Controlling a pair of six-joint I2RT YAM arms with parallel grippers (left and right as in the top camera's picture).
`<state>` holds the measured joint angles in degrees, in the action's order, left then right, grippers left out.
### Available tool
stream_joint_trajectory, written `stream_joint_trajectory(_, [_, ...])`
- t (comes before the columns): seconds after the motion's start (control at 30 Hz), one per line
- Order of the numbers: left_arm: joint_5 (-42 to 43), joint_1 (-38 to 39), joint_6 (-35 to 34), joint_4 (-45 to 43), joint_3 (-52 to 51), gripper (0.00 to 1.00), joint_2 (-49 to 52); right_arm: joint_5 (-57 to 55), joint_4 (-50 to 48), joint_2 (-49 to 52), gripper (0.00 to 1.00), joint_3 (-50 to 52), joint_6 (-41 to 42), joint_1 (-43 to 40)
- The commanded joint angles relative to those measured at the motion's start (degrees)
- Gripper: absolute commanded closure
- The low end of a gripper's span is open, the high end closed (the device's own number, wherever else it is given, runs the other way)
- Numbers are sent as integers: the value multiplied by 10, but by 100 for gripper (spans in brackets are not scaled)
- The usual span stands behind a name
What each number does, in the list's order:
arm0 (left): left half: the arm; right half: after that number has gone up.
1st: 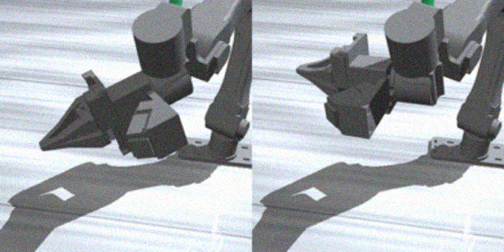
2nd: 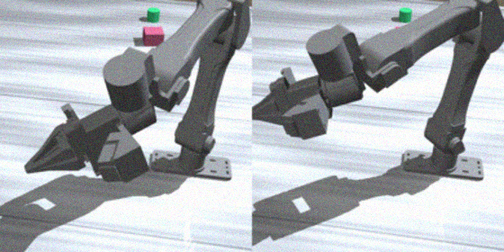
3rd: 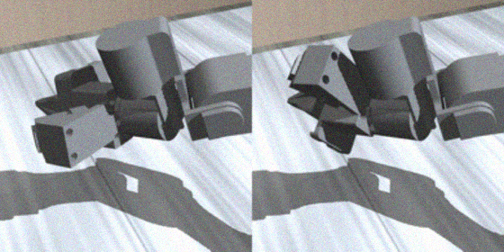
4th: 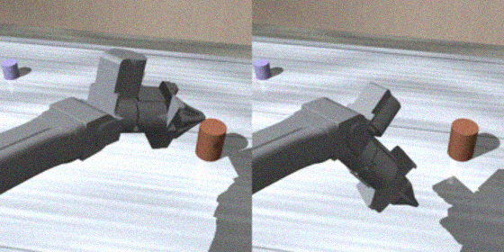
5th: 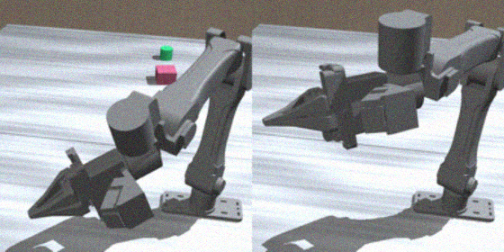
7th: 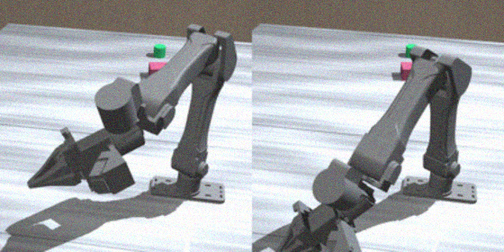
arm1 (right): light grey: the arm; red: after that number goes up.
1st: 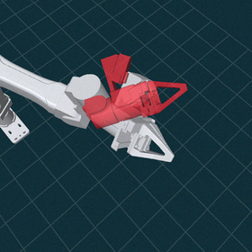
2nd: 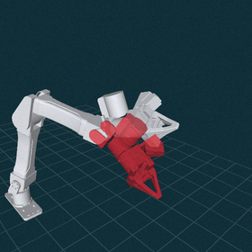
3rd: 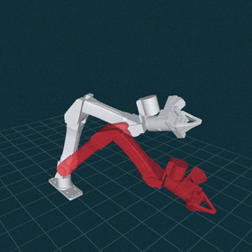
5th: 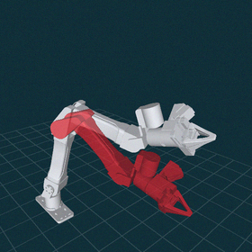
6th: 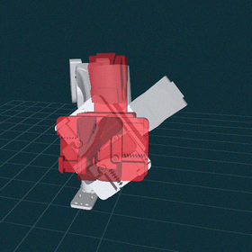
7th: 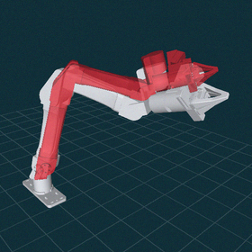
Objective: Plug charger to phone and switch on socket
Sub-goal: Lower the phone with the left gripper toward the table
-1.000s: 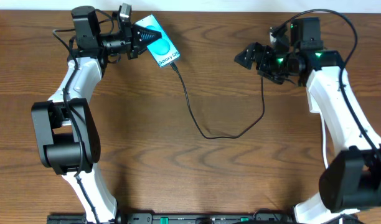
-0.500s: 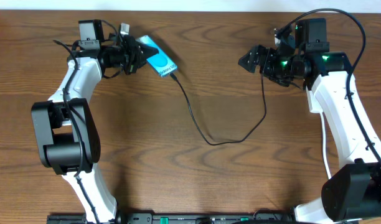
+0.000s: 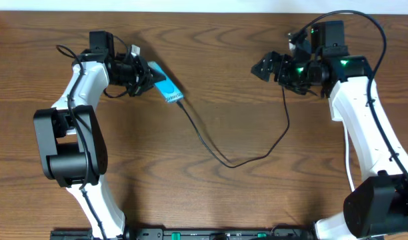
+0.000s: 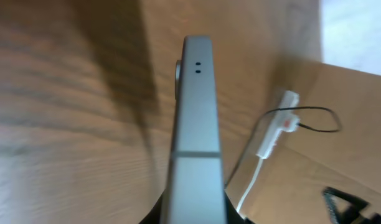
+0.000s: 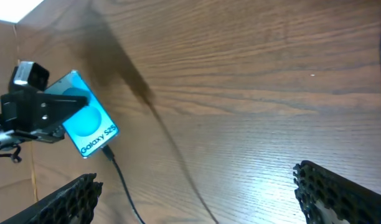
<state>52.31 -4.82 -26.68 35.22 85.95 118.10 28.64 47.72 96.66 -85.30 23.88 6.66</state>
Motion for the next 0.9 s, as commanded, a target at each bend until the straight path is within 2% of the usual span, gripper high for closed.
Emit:
stream_joint_trajectory(0.0, [-45, -2, 41, 27, 4, 93, -11, -1, -1, -12, 1, -5, -8, 13])
stream_joint_trajectory(0.37, [-89, -1, 85, 76, 3, 93, -11, -1, -8, -12, 1, -5, -1, 36])
stream_joint_trajectory(0.87, [-111, 16, 95, 76, -14, 93, 1, -8, -13, -12, 1, -5, 3, 47])
